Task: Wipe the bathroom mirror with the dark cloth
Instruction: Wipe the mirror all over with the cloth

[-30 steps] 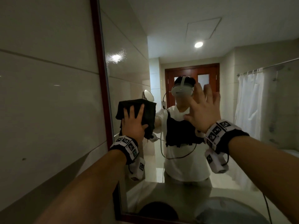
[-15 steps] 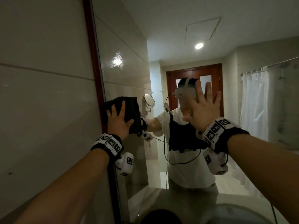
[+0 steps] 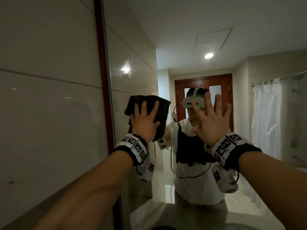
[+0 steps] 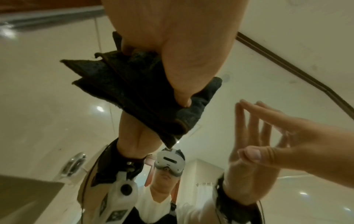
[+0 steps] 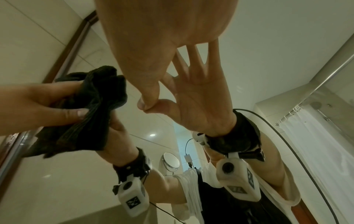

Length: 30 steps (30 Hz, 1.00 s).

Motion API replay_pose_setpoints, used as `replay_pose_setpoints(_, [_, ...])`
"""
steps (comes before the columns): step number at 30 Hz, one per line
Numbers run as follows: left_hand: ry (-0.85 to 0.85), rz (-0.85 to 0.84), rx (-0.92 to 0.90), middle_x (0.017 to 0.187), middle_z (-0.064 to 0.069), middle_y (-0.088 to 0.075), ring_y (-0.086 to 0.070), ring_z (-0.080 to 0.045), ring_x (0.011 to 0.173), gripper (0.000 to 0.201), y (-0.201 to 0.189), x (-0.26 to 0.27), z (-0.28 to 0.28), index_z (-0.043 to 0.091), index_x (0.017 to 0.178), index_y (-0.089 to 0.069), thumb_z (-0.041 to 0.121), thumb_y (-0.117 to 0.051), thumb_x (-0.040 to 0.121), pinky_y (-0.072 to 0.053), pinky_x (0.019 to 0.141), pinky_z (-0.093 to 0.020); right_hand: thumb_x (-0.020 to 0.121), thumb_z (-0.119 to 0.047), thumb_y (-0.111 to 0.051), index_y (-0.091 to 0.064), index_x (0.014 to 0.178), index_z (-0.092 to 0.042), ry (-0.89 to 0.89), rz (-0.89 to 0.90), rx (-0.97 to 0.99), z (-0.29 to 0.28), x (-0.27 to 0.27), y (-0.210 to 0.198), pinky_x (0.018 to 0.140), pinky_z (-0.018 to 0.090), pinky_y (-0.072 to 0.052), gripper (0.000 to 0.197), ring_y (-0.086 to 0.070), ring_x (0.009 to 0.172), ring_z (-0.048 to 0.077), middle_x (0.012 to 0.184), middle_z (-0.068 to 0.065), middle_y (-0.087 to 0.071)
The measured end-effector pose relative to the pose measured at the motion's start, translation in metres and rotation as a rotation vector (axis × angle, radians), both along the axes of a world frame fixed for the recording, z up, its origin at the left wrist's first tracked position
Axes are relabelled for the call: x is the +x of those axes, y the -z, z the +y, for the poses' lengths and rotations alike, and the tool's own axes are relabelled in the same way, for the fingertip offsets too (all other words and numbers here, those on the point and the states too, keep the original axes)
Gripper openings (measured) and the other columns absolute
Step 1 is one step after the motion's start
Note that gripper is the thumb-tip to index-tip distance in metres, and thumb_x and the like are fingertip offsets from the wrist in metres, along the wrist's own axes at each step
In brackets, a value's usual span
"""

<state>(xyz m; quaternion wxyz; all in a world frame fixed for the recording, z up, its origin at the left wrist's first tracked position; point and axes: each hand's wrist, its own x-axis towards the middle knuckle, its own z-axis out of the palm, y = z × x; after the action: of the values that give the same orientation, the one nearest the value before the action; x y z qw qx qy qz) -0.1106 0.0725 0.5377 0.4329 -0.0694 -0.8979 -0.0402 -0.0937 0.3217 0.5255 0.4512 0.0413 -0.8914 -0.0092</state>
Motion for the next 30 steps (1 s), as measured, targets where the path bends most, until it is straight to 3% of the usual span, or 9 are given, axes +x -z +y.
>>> replay_pose_setpoints(6, [-0.02, 0.016, -0.072, 0.16, -0.006, 0.004, 0.008, -0.041, 0.147, 0.08, 0.002, 0.0, 0.025, 0.041, 0.152, 0.009, 0.049, -0.047, 0.096, -0.015, 0.116, -0.061, 0.078, -0.07, -0.063, 0.018, 0.151, -0.044, -0.007, -0.01, 0.001, 0.0, 0.001, 0.0, 0.113, 0.065, 0.009, 0.112, 0.028, 0.145, 0.041, 0.159, 0.008, 0.031])
replay_pose_setpoints(10, [0.004, -0.024, -0.065, 0.161, -0.005, 0.004, 0.01, -0.039, 0.147, 0.084, -0.008, 0.003, 0.022, 0.042, 0.152, 0.01, 0.048, -0.051, 0.094, -0.015, 0.117, -0.059, 0.076, -0.069, -0.064, 0.01, 0.153, -0.041, 0.029, 0.006, 0.019, -0.003, 0.007, -0.003, 0.113, 0.067, 0.003, 0.11, 0.021, 0.146, 0.044, 0.162, 0.011, 0.021])
replay_pose_setpoints(14, [0.025, -0.073, -0.068, 0.162, -0.003, 0.008, 0.013, -0.038, 0.147, 0.086, -0.024, 0.005, 0.014, 0.042, 0.152, 0.011, 0.047, -0.053, 0.094, -0.014, 0.117, -0.059, 0.074, -0.066, -0.067, -0.013, 0.153, -0.039, 0.065, 0.015, 0.037, -0.009, 0.016, -0.011, 0.111, 0.07, -0.01, 0.099, 0.001, 0.146, 0.047, 0.162, 0.016, -0.001])
replay_pose_setpoints(17, [0.027, -0.079, -0.064, 0.162, -0.003, 0.008, 0.013, -0.038, 0.147, 0.087, -0.033, 0.004, 0.008, 0.042, 0.152, 0.011, 0.047, -0.054, 0.093, -0.014, 0.118, -0.059, 0.073, -0.061, -0.068, -0.043, 0.138, -0.034, 0.069, 0.118, 0.045, -0.013, 0.018, -0.02, 0.108, 0.069, -0.02, 0.075, -0.021, 0.141, 0.045, 0.152, 0.017, -0.028])
replay_pose_setpoints(19, [0.022, -0.069, -0.063, 0.162, -0.004, 0.007, 0.013, -0.038, 0.147, 0.088, -0.038, 0.003, 0.006, 0.042, 0.152, 0.011, 0.047, -0.054, 0.093, -0.014, 0.118, -0.059, 0.073, -0.059, -0.069, -0.049, 0.131, -0.032, 0.044, 0.163, 0.067, -0.015, 0.016, -0.03, 0.108, 0.068, -0.021, 0.067, -0.023, 0.141, 0.041, 0.15, 0.016, -0.032])
replay_pose_setpoints(22, [0.018, -0.053, -0.068, 0.162, -0.004, 0.007, 0.012, -0.038, 0.148, 0.088, -0.046, -0.002, 0.004, 0.043, 0.152, 0.011, 0.048, -0.054, 0.092, -0.016, 0.117, -0.058, 0.074, -0.066, -0.064, -0.037, 0.142, -0.036, 0.026, 0.172, 0.081, -0.019, 0.011, -0.054, 0.109, 0.067, -0.021, 0.08, -0.014, 0.146, 0.042, 0.158, 0.013, -0.021])
replay_pose_setpoints(26, [0.01, -0.023, -0.067, 0.162, -0.004, 0.005, 0.01, -0.038, 0.148, 0.088, -0.063, -0.004, -0.003, 0.042, 0.152, 0.009, 0.049, -0.054, 0.092, -0.018, 0.117, -0.058, 0.077, -0.074, -0.057, 0.0, 0.153, -0.042, 0.071, 0.06, 0.051, -0.019, 0.001, -0.081, 0.112, 0.07, -0.008, 0.101, 0.013, 0.147, 0.044, 0.163, 0.01, 0.015])
replay_pose_setpoints(30, [0.011, 0.003, -0.041, 0.162, -0.003, 0.004, 0.008, -0.039, 0.148, 0.087, -0.082, -0.008, -0.009, 0.042, 0.153, 0.007, 0.049, -0.054, 0.092, -0.021, 0.115, -0.058, 0.076, -0.074, -0.059, 0.009, 0.152, -0.042, 0.062, 0.05, 0.019, -0.019, -0.008, -0.077, 0.112, 0.07, -0.001, 0.107, 0.021, 0.146, 0.043, 0.161, 0.008, 0.025])
